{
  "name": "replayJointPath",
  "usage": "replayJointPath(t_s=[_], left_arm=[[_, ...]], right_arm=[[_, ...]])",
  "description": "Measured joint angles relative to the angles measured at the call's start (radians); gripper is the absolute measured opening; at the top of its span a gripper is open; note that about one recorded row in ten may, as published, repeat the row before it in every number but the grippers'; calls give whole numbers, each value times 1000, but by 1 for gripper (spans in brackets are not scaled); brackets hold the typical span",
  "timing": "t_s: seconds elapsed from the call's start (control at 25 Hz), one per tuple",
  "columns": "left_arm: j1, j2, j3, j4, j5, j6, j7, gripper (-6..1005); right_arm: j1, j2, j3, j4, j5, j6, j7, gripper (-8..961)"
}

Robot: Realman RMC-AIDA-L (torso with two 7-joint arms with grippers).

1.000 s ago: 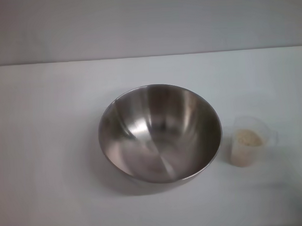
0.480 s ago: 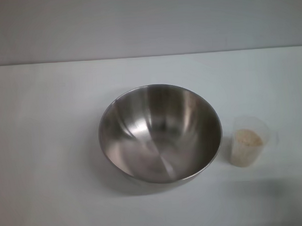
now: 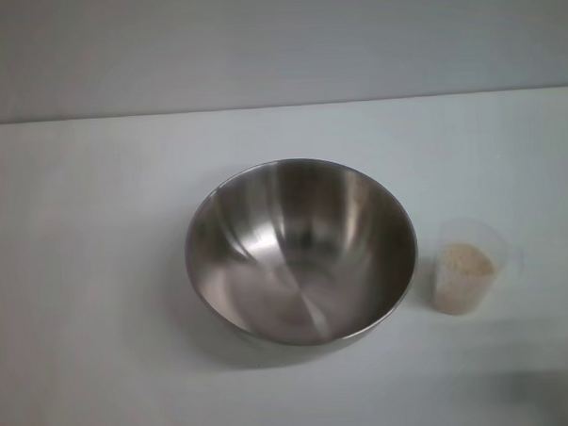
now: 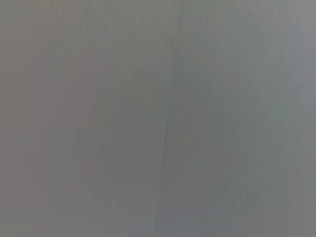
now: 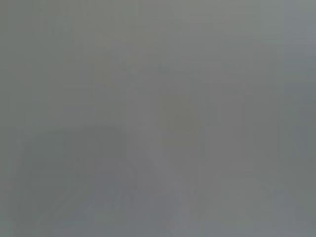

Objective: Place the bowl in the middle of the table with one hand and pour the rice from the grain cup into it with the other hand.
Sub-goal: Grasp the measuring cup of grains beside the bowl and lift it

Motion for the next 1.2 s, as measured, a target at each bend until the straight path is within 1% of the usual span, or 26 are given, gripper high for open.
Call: replayJointPath(t_s=[0.16, 0.68, 1.08, 1.2], left_arm=[[-3, 1, 0, 2, 0, -1, 3, 616], [-2, 1, 0, 2, 0, 12, 18, 616], [-1, -1, 0, 2, 0, 23, 18, 616], [-1, -1, 0, 2, 0, 23, 18, 616]], right_arm=[[15, 1, -17, 15, 1, 64, -11, 531], [75, 2, -18, 38, -3, 222, -12, 516], [108, 2, -18, 34, -2, 306, -16, 515], [109, 2, -18, 34, -1, 310, -20, 515]])
